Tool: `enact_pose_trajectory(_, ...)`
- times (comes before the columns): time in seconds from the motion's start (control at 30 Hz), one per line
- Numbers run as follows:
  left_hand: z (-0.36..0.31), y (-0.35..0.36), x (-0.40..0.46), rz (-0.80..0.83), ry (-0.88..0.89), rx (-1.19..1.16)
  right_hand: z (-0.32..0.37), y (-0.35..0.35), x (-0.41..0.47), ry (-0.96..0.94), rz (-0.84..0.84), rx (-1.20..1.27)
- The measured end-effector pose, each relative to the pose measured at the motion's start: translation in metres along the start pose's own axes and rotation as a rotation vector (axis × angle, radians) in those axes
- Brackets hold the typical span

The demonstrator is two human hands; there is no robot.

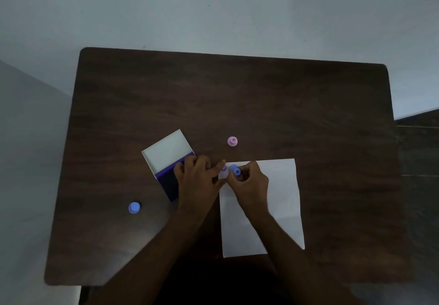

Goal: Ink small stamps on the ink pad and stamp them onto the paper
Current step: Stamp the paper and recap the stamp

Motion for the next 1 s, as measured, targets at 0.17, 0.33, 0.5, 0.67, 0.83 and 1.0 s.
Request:
enact_pose_trajectory(0.17,0.002,0.008,0.008,0.056,-0.066,-0.019,-0.004,0.003,0.002,0.029,0.013,-0.015)
enact_pose_trajectory(0.33,0.001,0.008,0.009,0.037,-0.086,-0.019,-0.009,0.008,0.004,0.097,0.070,-0.029)
enact_pose_trajectory(0.5,0.002,0.007,0.010,0.042,-0.092,-0.011,-0.007,0.008,0.005,0.086,0.076,-0.040)
enact_pose_trajectory(0.67,0.002,0.006,0.010,0.037,-0.094,-0.013,-0.007,0.009,0.007,0.111,0.101,-0.041)
enact_pose_trajectory(0.83,0.001,0.007,0.011,0.076,-0.094,-0.007,-0.001,0.008,0.010,0.101,0.103,-0.056)
enact_pose_trajectory(1.0,-0.001,0.004,0.009,0.044,-0.048,0.057,0.017,0.008,0.017,0.055,0.132,-0.212)
Point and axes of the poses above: each hand's wrist, its own x-axis towards the middle knuckle, its own y-axis out of the palm, z = x × y, the point moved 2 cm from there along x, towards the middle knuckle, and after that the axes turned 10 degrees about -y, right-handed, at the moved point
